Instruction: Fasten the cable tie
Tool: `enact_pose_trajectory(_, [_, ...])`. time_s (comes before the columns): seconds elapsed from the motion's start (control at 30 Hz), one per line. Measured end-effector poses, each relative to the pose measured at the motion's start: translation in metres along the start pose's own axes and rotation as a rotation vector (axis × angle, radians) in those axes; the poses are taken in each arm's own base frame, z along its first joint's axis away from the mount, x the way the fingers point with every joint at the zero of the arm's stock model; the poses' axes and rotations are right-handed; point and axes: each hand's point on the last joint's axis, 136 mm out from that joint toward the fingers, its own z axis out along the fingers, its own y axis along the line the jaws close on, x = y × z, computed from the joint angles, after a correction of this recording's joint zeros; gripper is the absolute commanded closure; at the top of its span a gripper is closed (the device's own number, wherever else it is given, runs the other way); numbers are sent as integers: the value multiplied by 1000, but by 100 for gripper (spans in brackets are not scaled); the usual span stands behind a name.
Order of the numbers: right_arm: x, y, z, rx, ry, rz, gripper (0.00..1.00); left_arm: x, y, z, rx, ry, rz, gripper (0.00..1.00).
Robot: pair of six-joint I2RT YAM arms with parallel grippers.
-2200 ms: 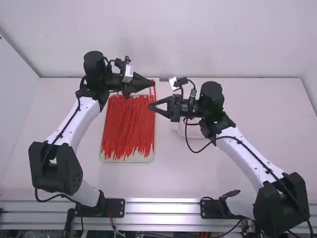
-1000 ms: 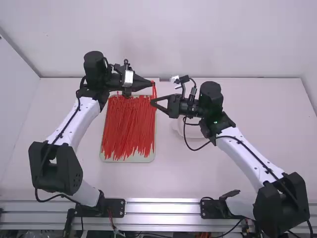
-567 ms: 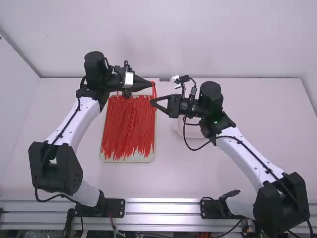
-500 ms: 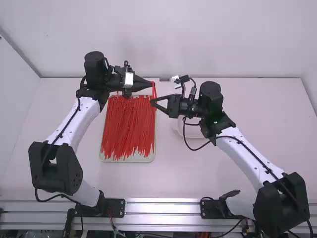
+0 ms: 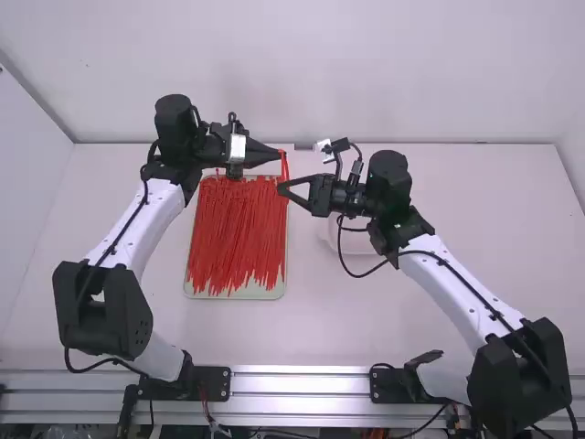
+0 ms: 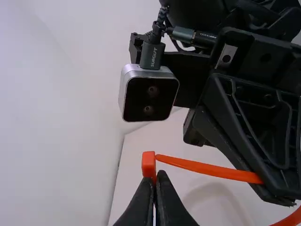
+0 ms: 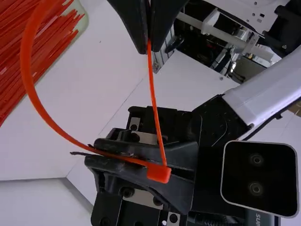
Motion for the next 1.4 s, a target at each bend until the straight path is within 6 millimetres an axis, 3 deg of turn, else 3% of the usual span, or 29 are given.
enact_pose_trajectory(1.4, [-1, 3, 1, -8, -3, -11, 100, -1, 0, 2, 4, -3, 13, 98])
